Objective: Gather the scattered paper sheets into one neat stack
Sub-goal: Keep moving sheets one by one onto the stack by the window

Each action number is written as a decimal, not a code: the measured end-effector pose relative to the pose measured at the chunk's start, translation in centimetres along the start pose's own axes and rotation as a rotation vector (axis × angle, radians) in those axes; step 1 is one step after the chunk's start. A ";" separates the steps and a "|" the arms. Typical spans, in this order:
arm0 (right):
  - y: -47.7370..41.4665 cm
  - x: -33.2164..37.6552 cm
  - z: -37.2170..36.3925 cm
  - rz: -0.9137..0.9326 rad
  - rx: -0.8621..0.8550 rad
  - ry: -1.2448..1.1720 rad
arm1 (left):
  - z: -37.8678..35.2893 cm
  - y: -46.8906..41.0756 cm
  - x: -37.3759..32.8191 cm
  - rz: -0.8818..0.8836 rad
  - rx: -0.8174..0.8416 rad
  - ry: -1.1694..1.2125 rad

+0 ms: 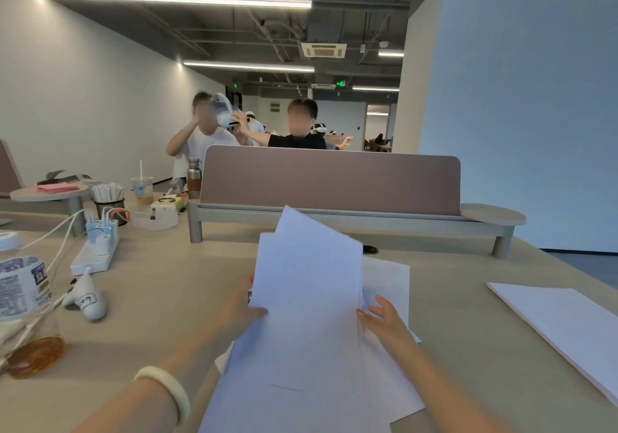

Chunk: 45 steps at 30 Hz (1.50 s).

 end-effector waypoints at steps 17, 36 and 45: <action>-0.1 12.1 1.4 0.306 0.008 -0.083 | 1.9 0.1 -11.6 -0.319 -0.257 0.191; 1.5 14.5 -0.2 0.445 -0.179 -0.245 | 0.9 -0.7 -10.2 -0.319 -0.359 0.033; 1.2 9.1 -1.2 0.295 -0.184 -0.224 | -0.1 0.7 -3.9 -0.121 -0.262 0.180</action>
Point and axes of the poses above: each hand's wrist, its own y-axis away from the middle knuckle, its own z-axis out of the back of the hand, x = y × z, the point moved 4 cm from there along -y, towards the middle knuckle, and after that the axes turned 1 degree about x, right-handed, at the moved point
